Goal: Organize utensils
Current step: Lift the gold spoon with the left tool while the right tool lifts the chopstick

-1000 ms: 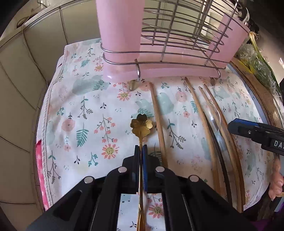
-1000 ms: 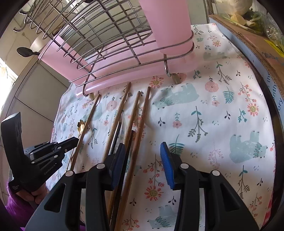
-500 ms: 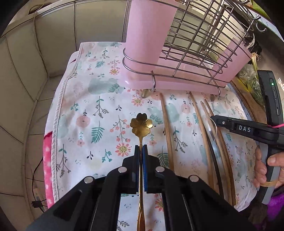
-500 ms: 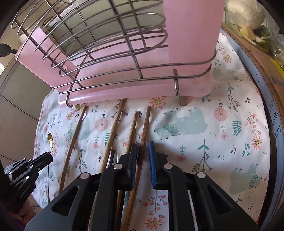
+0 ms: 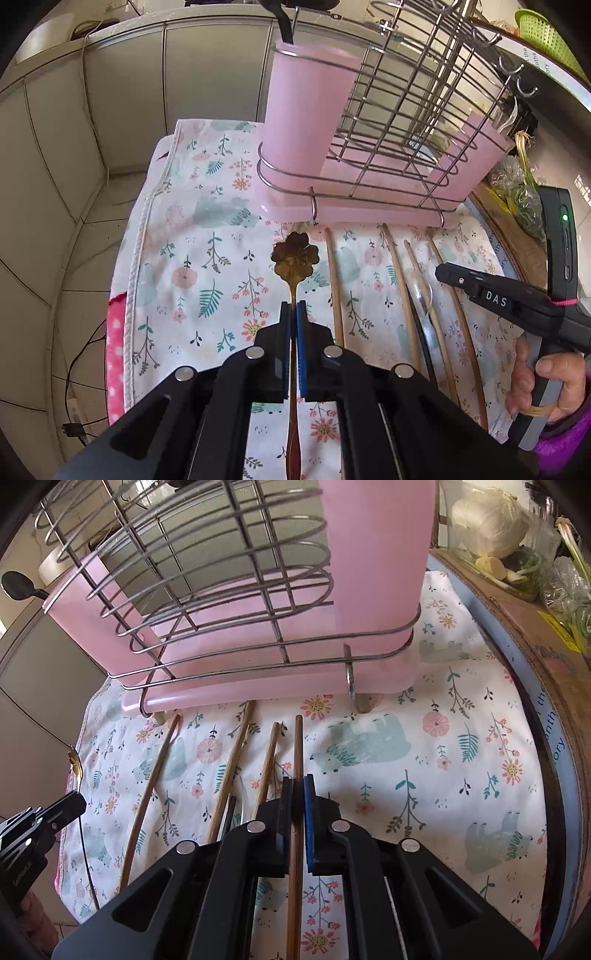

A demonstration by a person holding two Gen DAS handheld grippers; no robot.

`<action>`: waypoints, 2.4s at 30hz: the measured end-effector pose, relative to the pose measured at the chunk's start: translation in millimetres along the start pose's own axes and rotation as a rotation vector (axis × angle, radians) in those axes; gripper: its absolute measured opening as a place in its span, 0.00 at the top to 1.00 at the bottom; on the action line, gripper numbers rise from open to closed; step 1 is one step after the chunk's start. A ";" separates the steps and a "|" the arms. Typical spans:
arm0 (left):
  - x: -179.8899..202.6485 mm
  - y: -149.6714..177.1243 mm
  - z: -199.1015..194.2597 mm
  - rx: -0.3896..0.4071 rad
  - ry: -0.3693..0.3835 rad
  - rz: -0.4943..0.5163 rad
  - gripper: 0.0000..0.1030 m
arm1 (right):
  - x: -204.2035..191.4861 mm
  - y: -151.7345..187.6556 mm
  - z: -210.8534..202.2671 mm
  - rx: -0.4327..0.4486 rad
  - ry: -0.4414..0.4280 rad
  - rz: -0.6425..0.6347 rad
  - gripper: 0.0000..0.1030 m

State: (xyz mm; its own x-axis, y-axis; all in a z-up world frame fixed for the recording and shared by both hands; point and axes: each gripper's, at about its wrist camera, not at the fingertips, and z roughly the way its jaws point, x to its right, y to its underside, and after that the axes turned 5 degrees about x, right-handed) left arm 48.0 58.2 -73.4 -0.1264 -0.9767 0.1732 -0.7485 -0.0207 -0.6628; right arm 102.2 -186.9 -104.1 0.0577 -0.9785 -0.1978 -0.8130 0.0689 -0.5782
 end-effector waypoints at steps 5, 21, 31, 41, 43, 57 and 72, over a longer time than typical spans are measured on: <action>4.3 -7.4 -19.4 0.076 0.016 -0.022 0.98 | -0.5 -0.9 -30.6 0.083 -0.005 -0.011 0.94; 21.4 -25.7 -77.6 0.255 0.050 -0.041 0.99 | -5.6 -7.4 -104.0 0.291 -0.072 -0.018 0.94; 25.6 -59.5 -116.0 0.382 0.067 -0.038 0.99 | 4.2 -39.4 -162.9 0.443 -0.179 -0.013 0.94; 27.9 -119.7 -147.9 0.517 0.111 -0.064 0.99 | 18.8 -98.0 -218.5 0.616 -0.202 -0.002 0.94; 29.7 -131.1 -153.1 0.550 0.110 -0.063 0.99 | 18.8 -109.4 -230.5 0.656 -0.188 -0.014 0.94; 22.0 -189.5 -132.4 0.664 0.016 -0.092 0.99 | 15.2 -151.6 -230.1 0.780 -0.024 -0.101 0.94; 27.5 -170.2 -64.5 0.577 -0.014 -0.026 0.99 | 35.0 -144.8 -162.9 0.630 -0.026 -0.051 0.94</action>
State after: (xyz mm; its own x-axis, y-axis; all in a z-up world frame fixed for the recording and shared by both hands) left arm 129.9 48.7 91.1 -0.1010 -0.9770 0.1877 -0.2742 -0.1540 -0.9493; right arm 127.6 -262.8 101.6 0.1080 -0.9790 -0.1727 -0.3123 0.1315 -0.9408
